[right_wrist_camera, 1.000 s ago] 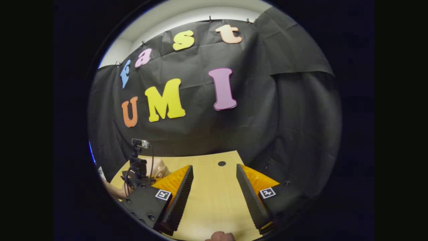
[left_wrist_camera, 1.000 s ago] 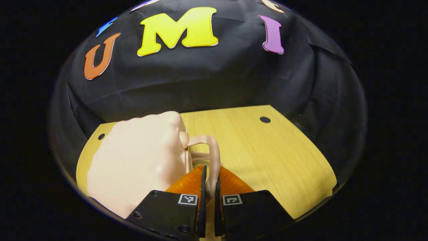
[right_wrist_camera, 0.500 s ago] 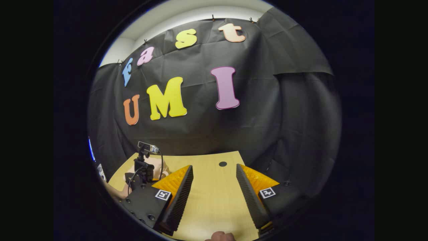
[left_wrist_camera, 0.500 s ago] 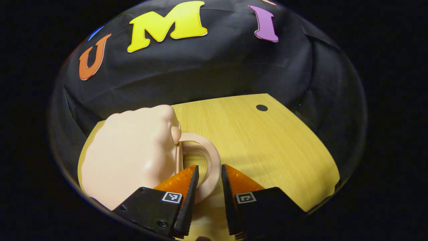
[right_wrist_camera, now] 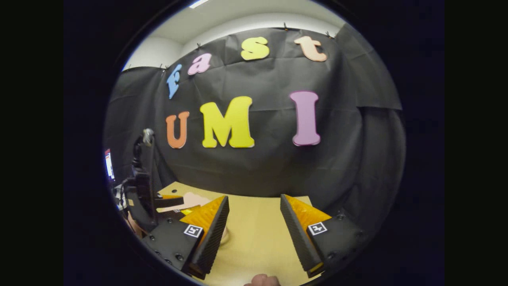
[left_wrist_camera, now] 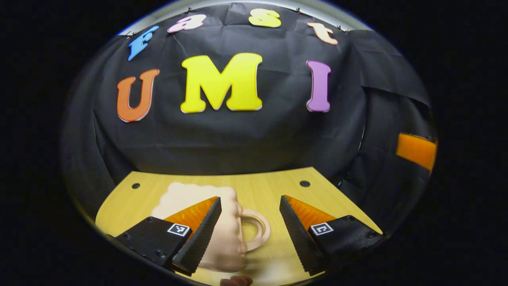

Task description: First open the suitcase, pack the skin care products into it, and then close the suitcase.

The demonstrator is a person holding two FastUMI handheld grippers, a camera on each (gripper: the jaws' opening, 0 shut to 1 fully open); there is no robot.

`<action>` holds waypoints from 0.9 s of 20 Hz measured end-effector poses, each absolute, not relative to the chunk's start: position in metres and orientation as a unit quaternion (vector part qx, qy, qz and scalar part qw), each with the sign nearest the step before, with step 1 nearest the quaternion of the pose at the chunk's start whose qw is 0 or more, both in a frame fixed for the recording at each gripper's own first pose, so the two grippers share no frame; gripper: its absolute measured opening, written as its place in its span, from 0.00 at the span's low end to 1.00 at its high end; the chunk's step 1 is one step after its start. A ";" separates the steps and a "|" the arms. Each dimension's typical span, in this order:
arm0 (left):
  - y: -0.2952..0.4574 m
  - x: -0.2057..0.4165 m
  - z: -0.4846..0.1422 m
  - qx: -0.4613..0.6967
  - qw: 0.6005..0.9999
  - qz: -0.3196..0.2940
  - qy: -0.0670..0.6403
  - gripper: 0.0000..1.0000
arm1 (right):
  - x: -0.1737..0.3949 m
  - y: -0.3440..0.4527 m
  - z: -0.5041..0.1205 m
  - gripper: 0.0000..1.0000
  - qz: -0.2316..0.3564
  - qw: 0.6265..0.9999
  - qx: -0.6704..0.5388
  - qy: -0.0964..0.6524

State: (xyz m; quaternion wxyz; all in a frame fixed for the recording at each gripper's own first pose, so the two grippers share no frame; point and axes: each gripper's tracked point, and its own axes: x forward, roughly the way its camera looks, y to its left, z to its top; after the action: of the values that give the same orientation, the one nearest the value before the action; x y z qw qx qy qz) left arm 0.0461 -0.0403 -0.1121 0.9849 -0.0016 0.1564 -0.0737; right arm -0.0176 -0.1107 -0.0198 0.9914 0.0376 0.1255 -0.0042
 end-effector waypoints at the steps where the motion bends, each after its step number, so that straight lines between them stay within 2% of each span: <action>1: -0.029 0.047 -0.094 -0.001 0.989 -0.066 0.136 0.94 | -0.010 -0.100 -0.012 0.78 0.000 0.993 0.033 0.114; 4: 0.005 0.047 -0.050 -0.015 0.995 -0.042 0.089 0.94 | 0.008 -0.069 0.009 0.80 0.004 0.996 0.022 0.082; 8: 0.048 0.040 -0.004 -0.038 0.998 -0.015 0.042 0.94 | 0.024 -0.053 0.040 0.80 -0.045 0.998 -0.006 0.031; 15: 0.080 0.035 0.004 -0.040 0.999 0.000 0.030 0.95 | 0.032 -0.026 0.043 0.77 -0.087 0.996 0.008 0.032; 18: 0.080 0.035 0.008 -0.037 0.999 -0.004 0.023 0.95 | 0.031 -0.021 0.041 0.79 -0.092 0.995 0.004 0.034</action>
State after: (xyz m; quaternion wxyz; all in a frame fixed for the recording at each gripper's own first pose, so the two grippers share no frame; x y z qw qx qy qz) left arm 0.0350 0.0803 0.0078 0.9990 -0.0374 0.0229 -0.0038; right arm 0.0313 -0.0208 0.0407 0.9952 0.0036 0.0338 -0.0922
